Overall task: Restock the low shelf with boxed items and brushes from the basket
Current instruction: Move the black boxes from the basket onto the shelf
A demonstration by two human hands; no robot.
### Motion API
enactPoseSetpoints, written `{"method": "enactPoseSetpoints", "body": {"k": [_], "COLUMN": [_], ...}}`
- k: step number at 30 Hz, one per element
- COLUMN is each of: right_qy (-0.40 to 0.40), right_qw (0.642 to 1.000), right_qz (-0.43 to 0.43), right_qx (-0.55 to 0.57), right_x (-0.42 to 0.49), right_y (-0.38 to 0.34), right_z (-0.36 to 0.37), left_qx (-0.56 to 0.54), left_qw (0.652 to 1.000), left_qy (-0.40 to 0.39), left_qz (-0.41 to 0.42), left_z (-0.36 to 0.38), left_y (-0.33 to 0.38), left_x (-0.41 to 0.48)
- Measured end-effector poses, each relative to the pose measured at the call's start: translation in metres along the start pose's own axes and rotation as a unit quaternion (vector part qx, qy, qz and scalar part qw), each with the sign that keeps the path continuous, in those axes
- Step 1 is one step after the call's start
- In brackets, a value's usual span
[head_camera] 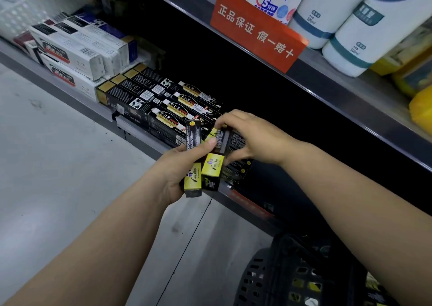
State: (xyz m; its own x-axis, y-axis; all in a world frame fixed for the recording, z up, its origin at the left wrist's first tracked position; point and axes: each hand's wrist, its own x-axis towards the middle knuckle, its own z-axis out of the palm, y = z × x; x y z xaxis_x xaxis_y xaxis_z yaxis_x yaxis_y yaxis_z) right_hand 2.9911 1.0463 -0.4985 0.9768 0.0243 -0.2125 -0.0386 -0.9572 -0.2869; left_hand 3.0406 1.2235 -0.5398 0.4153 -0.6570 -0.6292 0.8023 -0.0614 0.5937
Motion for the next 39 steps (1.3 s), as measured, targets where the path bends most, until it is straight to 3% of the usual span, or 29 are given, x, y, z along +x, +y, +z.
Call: {"method": "enactPoseSetpoints", "body": {"k": [3,7,10,12,19,22,28,30,34,36,39], "right_qy": [-0.003,0.029,-0.012,-0.045,-0.127,-0.131,-0.002,0.014,0.033,0.067,0.040], "right_qw": [0.999,0.974,0.931,0.917,0.931,0.942,1.000,1.000,0.989,0.971,0.934], "right_qz": [0.034,0.225,0.358,0.383,0.343,0.308,0.025,-0.004,0.116,0.218,0.356], "right_qx": [0.002,0.007,-0.066,-0.099,0.010,0.002,0.018,0.010,0.083,0.065,0.023], "right_x": [-0.002,0.002,0.004,0.005,0.017,0.018,0.019,0.017,0.008,0.006,0.007], "right_y": [0.016,0.056,0.079,0.083,0.066,0.057,0.003,0.000,0.029,0.054,0.086], "right_z": [-0.002,-0.003,0.006,0.015,0.053,0.043,0.011,0.006,-0.003,-0.001,0.013], "left_qx": [-0.034,-0.044,-0.040,-0.027,-0.012,0.025,0.088,0.084,0.019,0.067,0.162], "left_qw": [0.998,0.988,0.989,0.990,0.991,0.991,0.988,0.988,0.982,0.980,0.978], "left_qy": [0.046,0.147,0.143,0.133,0.127,0.128,0.104,0.096,0.159,0.168,0.131], "left_qz": [0.006,0.016,0.019,0.026,0.038,0.031,0.077,0.092,0.098,0.079,0.030], "left_z": [0.001,-0.005,-0.005,-0.004,-0.004,-0.004,-0.003,0.000,0.001,0.003,0.014], "left_y": [0.001,0.001,-0.001,-0.002,-0.004,-0.005,-0.006,-0.005,-0.004,-0.009,-0.022], "left_x": [0.005,0.012,0.013,0.014,0.021,0.022,0.023,0.022,0.026,0.028,0.031]}}
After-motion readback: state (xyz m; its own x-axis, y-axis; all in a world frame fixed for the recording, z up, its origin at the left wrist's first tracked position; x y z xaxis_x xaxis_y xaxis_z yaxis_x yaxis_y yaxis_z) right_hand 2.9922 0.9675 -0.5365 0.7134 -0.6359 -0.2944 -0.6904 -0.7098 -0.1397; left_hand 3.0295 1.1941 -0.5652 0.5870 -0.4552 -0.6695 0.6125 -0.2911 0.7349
